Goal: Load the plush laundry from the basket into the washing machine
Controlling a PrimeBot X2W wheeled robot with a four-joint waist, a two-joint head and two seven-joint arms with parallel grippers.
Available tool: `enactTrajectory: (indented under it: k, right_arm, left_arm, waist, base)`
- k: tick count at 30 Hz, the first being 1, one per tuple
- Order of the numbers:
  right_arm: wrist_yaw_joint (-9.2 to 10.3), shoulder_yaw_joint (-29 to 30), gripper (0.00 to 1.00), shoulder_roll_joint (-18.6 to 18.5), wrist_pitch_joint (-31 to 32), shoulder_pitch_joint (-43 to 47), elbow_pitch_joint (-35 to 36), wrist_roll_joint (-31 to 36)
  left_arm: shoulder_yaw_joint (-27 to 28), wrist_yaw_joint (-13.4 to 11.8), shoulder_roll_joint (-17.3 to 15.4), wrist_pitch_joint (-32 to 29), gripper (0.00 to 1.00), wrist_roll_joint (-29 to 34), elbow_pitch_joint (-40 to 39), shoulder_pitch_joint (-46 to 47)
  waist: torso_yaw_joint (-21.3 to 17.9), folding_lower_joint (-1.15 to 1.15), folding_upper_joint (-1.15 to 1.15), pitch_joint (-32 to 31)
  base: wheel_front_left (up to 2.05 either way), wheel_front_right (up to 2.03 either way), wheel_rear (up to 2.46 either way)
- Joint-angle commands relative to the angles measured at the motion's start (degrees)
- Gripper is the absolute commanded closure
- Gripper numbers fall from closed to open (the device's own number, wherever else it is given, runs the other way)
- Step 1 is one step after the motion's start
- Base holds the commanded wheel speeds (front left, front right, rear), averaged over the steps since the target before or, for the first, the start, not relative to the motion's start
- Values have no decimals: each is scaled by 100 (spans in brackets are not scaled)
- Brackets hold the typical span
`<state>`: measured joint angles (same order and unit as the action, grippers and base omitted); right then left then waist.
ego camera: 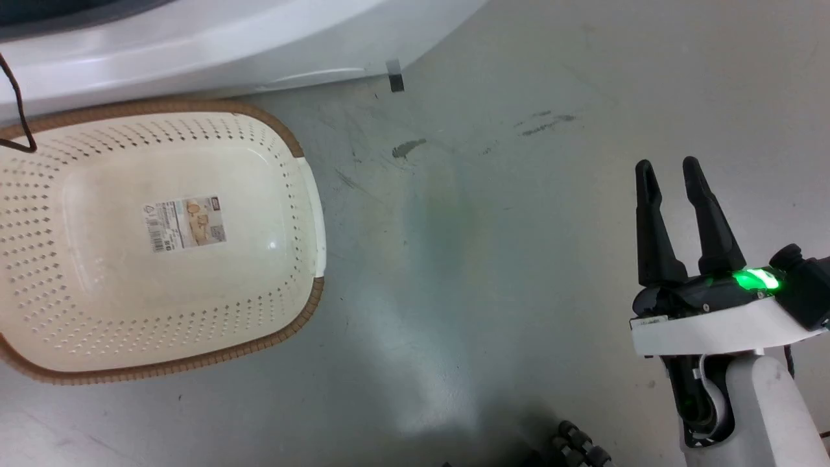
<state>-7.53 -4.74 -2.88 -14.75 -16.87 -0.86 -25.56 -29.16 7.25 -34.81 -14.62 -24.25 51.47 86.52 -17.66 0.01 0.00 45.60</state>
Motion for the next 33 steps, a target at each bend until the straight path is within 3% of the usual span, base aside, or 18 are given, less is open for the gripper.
enactTrajectory:
  k: [1, 2, 7, 21, 25, 33]
  right_arm:
    - [4, 30, 0, 1, -25, -56, -23, 44]
    - [4, 49, 0, 1, -25, -54, -38, 72]
    - [4, 194, 0, 1, -25, 5, -112, 265]
    - [4, 426, 0, 1, -25, 567, -339, 900]
    - [4, 509, 0, 1, -25, 763, -337, 993]
    - [4, 681, 0, 1, -25, 1142, -243, 1034]
  left_arm:
    - [-27, 23, 2, 93, 24, -30, 35, -23]
    - [-51, 23, 12, 179, 0, -49, 73, -64]
    - [-180, 23, 196, 731, 0, -251, 234, -495]
    - [-221, 24, 1105, 2825, 0, -950, 320, -2682]
    - [13, -42, 1193, 2953, 0, -1006, -295, -3380]
    - [915, -709, 1270, 2960, 0, -459, -2890, -5670]
  waist:
    - [42, -1, 0, -94]
    - [66, -1, 0, -162]
    - [253, -1, 0, -702]
    - [1162, -1, 0, -2943]
    - [1390, -1, 0, -3366]
    - [1621, -1, 0, -3921]
  base:
    - [0, 0, 0]
    - [0, 0, 0]
    - [0, 0, 0]
    - [0, 0, 0]
    - [0, 0, 0]
    - [0, 0, 0]
